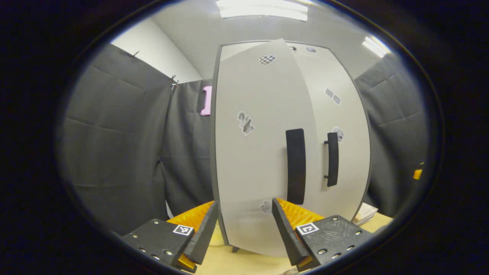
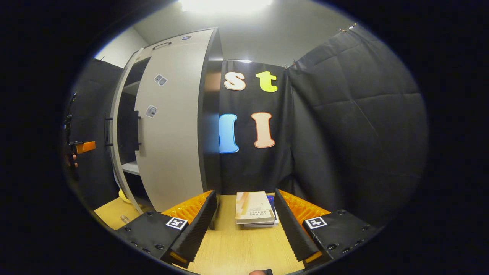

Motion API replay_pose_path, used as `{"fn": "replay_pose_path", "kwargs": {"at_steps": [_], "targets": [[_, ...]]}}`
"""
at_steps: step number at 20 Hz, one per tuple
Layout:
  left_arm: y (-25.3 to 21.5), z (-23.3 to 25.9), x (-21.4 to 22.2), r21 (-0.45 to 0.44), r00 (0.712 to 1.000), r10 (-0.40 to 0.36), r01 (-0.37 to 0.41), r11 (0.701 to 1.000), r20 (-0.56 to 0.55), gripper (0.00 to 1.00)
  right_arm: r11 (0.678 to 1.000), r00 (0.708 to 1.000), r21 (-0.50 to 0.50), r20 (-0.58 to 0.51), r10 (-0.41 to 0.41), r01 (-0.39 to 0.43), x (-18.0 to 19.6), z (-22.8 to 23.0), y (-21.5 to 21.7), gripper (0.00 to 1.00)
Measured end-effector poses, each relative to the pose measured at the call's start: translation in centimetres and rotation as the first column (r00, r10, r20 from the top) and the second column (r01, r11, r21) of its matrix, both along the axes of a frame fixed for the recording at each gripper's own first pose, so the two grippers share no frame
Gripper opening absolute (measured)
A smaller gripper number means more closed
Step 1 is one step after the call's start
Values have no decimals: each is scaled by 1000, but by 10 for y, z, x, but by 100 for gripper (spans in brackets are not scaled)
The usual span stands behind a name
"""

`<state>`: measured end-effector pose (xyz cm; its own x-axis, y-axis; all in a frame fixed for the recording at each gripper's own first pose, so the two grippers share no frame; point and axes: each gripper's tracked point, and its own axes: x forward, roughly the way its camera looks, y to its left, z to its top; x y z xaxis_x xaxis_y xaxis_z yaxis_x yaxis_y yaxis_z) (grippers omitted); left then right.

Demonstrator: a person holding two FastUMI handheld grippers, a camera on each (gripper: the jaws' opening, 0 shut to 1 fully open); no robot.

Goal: Grasp the bottle in the cabinet with the left hand and place it on the coaster, then close the right door with the right hand and the left door with the left hand.

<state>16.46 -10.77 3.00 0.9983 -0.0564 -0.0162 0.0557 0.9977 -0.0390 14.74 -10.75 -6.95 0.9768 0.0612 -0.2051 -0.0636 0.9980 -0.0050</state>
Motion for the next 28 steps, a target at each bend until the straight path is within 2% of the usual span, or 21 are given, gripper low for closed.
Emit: {"fn": "replay_pose_path", "kwargs": {"at_steps": [3,5,6,7,9,10,23,28], "targets": [[12,-3,-23,7,1000,9,-9,1000,-20,83,1000,1000,13,23,16,-16,-8,12,9,96],[23,-2,-36,21,1000,18,-17,1000,-17,83,999,999,20,37,29,-30,-18,23,20,92],[29,1,-42,32,1000,19,-19,999,-10,83,999,999,15,43,28,-28,-22,27,24,96],[37,3,-49,46,1000,21,-21,999,-2,83,1000,998,12,50,25,-25,-26,31,27,92],[51,8,-60,71,999,31,-32,997,10,83,1000,998,17,54,26,-27,-38,39,38,92],[57,10,-66,74,999,31,-32,997,16,83,999,998,22,58,30,-31,-43,43,44,96],[117,9,-149,98,999,15,-18,995,29,82,999,993,9,109,34,-35,-115,78,97,96],[135,6,-164,101,999,15,-17,995,30,82,1000,993,-9,116,24,-23,-138,80,106,96]]}}
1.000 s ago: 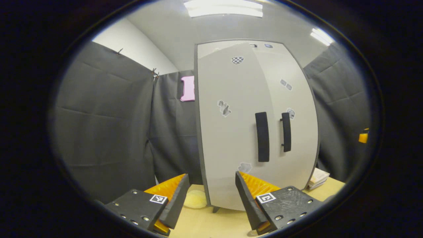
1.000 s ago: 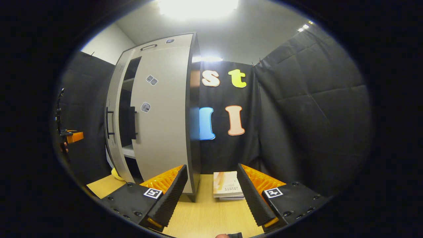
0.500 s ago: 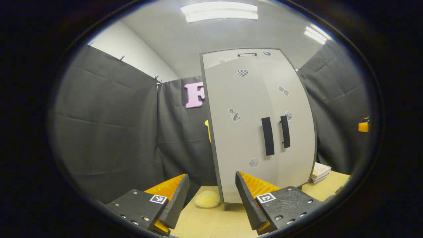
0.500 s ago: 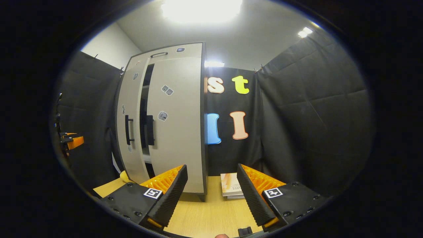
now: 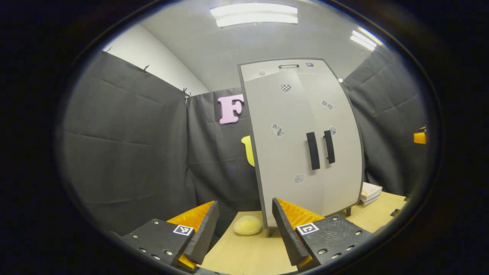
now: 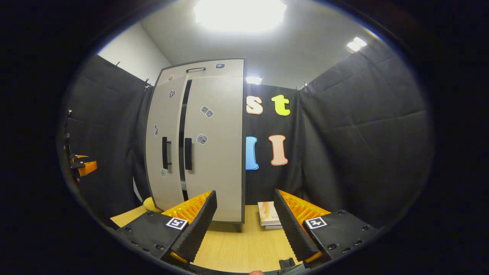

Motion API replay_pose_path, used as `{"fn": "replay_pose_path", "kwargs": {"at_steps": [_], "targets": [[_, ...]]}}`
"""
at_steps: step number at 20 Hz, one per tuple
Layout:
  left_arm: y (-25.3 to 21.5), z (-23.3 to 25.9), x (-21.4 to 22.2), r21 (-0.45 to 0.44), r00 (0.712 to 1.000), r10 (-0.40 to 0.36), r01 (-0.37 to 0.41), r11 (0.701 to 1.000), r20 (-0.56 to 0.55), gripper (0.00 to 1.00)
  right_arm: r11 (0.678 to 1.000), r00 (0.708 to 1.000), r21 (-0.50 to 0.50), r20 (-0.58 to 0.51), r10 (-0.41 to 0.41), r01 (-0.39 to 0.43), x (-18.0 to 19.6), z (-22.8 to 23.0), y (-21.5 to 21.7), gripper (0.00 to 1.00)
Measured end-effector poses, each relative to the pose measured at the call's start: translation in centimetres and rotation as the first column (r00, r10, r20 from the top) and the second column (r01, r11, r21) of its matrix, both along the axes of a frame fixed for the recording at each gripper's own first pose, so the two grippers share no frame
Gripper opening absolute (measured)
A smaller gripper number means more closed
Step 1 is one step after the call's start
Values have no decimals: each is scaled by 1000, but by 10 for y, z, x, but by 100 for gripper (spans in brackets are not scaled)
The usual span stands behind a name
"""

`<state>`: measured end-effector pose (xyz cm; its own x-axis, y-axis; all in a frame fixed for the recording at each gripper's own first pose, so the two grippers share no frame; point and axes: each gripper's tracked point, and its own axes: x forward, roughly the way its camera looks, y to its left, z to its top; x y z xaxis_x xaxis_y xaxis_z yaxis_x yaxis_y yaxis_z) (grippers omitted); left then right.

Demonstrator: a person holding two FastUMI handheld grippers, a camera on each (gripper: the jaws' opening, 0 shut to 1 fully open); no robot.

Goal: Grasp the bottle in the cabinet with the left hand and place it on the coaster, then close the right door with the right hand and the left door with the left hand.

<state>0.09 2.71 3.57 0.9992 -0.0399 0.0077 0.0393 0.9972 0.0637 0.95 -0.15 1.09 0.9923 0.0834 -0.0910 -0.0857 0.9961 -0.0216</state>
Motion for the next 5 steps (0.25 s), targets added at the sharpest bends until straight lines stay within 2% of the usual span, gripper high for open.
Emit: {"fn": "replay_pose_path", "kwargs": {"at_steps": [5], "targets": [[14,-7,-12,-1,1000,9,-9,1000,-15,82,1000,1000,-9,-5,-18,18,-17,-1,2,96]]}}
